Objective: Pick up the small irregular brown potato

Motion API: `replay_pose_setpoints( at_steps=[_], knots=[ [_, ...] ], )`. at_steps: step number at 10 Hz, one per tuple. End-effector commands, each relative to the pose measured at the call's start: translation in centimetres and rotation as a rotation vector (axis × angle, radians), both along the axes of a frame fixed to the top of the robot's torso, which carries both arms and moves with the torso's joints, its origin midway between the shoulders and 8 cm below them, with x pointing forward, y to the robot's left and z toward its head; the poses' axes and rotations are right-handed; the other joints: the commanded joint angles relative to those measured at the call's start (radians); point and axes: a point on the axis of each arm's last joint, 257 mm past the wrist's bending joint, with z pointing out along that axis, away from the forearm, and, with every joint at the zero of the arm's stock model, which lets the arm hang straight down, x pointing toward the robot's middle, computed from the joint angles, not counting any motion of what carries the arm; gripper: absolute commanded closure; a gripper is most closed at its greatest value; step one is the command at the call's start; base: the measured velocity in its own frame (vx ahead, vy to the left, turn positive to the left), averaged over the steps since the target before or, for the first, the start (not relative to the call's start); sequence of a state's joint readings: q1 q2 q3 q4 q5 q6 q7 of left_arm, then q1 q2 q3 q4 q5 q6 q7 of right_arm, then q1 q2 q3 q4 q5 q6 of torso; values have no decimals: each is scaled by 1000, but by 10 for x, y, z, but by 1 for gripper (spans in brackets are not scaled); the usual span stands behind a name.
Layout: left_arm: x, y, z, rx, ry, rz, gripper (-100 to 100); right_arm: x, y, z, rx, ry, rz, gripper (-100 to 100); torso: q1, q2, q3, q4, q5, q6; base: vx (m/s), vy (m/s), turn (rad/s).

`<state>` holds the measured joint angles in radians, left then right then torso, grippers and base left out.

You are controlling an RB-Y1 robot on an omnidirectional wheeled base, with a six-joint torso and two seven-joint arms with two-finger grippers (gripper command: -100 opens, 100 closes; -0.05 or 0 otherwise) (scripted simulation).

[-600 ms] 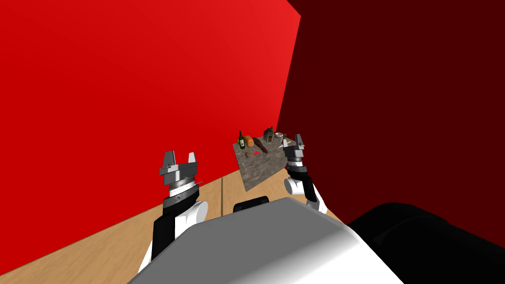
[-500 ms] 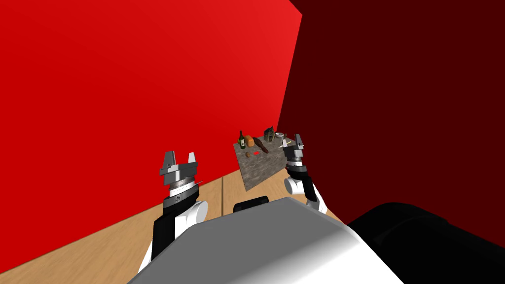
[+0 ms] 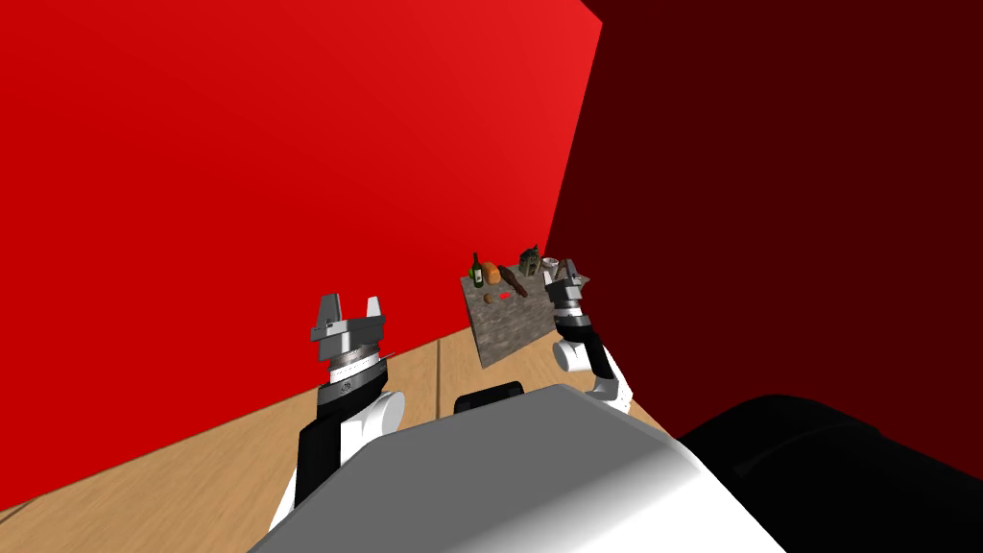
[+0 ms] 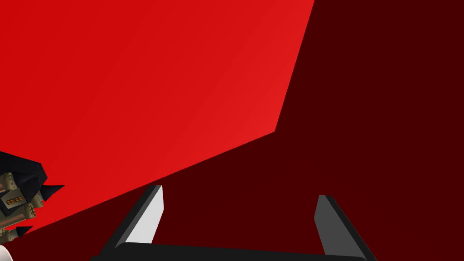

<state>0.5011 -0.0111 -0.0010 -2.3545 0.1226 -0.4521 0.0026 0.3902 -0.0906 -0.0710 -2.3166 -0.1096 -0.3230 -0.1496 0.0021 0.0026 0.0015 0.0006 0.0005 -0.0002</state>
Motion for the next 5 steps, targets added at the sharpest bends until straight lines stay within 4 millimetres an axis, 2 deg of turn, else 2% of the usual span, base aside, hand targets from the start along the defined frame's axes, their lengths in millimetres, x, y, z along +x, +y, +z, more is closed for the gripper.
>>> replay_pose_setpoints(
  at_steps=[1, 5],
  knots=[
    [0, 0, 0, 0, 0, 0, 0, 8, -2, -4, 12, 24, 12, -100, 0, 0, 0, 0, 0, 0, -25, 25, 23],
    [0, 0, 0, 0, 0, 0, 0, 33, -5, -10, 67, 85, 68, -100, -2, -2, -1, 0, 0, 0, -18, 13, 78]
  ],
)
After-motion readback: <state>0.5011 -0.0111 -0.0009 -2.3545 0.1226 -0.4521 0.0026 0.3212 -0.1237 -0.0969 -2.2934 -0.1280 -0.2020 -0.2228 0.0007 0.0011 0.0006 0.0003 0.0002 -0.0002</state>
